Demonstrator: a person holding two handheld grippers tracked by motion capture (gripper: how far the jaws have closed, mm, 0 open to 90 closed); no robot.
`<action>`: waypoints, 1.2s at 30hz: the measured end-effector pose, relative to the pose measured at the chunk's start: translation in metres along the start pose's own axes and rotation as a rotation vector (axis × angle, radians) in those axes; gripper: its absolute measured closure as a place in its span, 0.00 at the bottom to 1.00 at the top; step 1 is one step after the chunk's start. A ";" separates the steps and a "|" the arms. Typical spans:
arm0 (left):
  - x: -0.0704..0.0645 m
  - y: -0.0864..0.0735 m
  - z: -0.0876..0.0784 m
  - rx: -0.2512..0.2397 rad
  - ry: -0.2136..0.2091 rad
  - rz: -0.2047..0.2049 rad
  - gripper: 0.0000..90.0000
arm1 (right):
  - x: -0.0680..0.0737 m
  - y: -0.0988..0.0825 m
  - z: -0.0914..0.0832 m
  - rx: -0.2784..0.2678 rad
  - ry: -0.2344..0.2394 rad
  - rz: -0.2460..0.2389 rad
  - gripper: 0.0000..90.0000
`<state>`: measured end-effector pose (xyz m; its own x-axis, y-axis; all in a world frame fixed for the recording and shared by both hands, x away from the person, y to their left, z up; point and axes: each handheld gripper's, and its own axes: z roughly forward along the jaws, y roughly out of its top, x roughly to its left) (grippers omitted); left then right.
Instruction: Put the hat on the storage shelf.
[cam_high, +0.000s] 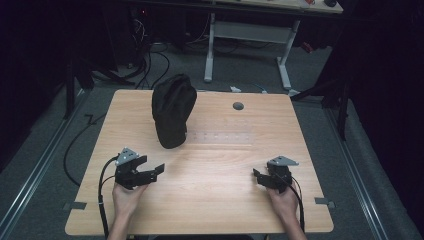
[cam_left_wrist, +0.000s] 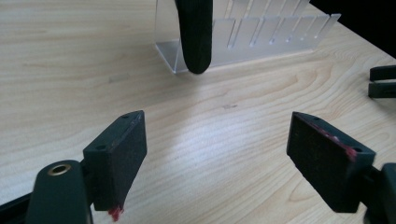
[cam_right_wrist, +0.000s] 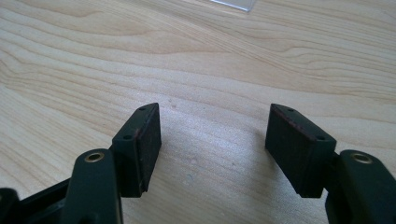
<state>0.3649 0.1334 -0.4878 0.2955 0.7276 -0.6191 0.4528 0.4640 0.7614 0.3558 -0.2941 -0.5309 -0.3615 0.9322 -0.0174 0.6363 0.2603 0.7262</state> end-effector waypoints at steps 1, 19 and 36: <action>0.001 -0.002 0.000 0.003 0.005 -0.002 0.23 | 0.000 0.000 0.000 0.000 0.000 -0.001 0.40; 0.017 -0.035 0.009 0.057 0.077 0.037 0.24 | 0.000 0.000 0.000 0.000 0.000 -0.001 0.40; 0.018 -0.059 0.022 0.081 0.183 0.223 0.24 | 0.000 0.000 0.000 0.000 0.000 0.000 0.40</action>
<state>0.3624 0.1077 -0.5476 0.2420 0.8896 -0.3873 0.4616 0.2455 0.8524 0.3558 -0.2941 -0.5309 -0.3618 0.9321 -0.0176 0.6362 0.2607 0.7262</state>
